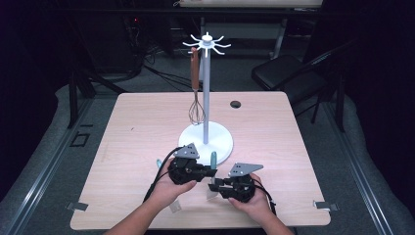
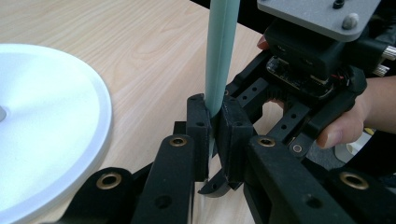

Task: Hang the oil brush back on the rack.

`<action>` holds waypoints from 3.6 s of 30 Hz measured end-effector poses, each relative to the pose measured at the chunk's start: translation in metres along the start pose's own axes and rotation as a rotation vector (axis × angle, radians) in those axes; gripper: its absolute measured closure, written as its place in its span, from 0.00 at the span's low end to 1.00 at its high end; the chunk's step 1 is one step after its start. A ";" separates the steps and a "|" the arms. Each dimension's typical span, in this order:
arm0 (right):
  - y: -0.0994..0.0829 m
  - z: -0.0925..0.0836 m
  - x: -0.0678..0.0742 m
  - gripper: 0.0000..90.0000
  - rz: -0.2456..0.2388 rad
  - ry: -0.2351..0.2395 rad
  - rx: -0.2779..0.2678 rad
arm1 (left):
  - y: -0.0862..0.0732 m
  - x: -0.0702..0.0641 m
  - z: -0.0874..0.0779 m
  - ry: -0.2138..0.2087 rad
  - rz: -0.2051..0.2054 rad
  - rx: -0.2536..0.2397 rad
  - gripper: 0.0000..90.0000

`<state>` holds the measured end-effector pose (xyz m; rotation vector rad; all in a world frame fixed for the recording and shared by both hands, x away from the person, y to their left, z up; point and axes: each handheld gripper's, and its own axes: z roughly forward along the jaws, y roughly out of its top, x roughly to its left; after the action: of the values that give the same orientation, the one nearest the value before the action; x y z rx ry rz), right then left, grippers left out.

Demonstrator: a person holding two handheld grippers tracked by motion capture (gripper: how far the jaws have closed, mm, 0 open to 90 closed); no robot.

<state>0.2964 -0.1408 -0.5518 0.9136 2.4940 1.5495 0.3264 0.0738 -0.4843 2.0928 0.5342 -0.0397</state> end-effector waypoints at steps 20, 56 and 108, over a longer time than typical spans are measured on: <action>-0.001 -0.034 -0.021 0.70 0.067 -0.099 -0.083 | 0.035 0.015 -0.037 0.055 0.055 0.022 0.94; -0.008 -0.026 -0.029 0.69 0.088 -0.169 -0.015 | 0.193 0.048 -0.111 0.075 0.073 -0.062 0.94; -0.007 -0.028 -0.029 0.66 0.051 -0.182 -0.029 | 0.157 0.047 -0.099 0.240 0.038 -0.003 0.74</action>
<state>0.3071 -0.1804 -0.5508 1.0692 2.3345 1.4408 0.4118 0.0988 -0.3147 2.1171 0.6362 0.2367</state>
